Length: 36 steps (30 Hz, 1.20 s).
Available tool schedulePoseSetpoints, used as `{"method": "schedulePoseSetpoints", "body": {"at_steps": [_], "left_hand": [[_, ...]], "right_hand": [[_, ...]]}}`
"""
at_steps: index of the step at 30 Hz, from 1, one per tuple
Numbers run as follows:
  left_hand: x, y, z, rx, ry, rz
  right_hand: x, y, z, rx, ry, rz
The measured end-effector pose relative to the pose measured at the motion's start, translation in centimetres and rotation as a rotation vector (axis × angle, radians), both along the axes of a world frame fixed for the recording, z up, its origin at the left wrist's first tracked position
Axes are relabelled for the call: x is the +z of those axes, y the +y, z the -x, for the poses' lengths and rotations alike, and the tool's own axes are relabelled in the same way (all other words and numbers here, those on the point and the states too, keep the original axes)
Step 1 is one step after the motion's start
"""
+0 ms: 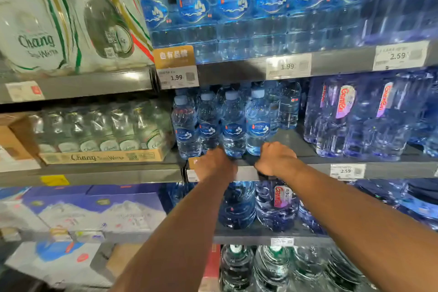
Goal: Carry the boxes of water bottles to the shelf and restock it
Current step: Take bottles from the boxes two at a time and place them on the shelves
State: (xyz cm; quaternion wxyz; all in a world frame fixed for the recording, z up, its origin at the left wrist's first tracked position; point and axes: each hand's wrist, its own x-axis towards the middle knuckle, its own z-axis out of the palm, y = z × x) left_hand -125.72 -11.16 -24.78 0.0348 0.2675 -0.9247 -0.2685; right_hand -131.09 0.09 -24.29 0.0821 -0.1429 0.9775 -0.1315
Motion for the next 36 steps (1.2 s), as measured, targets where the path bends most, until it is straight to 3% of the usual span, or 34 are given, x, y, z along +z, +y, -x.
{"method": "schedulePoseSetpoints", "body": {"at_steps": [3,7,15,20,23,36], "left_hand": [[0.6,-0.1,-3.0,0.042,-0.104,0.292],[0.4,-0.4,-6.2,-0.056,-0.223,0.412],[-1.8,-3.5,-11.2,-0.186,-0.299,0.408],[-5.3,-6.2,-15.7,-0.243,-0.250,0.304],[-7.7,-7.4,-18.1,-0.339,-0.287,0.356],[-23.4,-7.7,-24.2,-0.538,-0.567,0.208]], "right_hand": [[0.2,-0.1,-2.1,0.092,0.020,-0.116],[0.5,-0.7,-5.1,0.158,0.044,-0.192],[-0.9,-2.8,-10.4,0.145,-0.011,-0.244],[-5.5,-5.6,-15.3,0.151,-0.049,-0.269],[-8.2,-6.8,-19.1,0.147,-0.049,-0.285],[-23.1,-7.0,-26.8,0.010,-0.484,-0.311]]}}
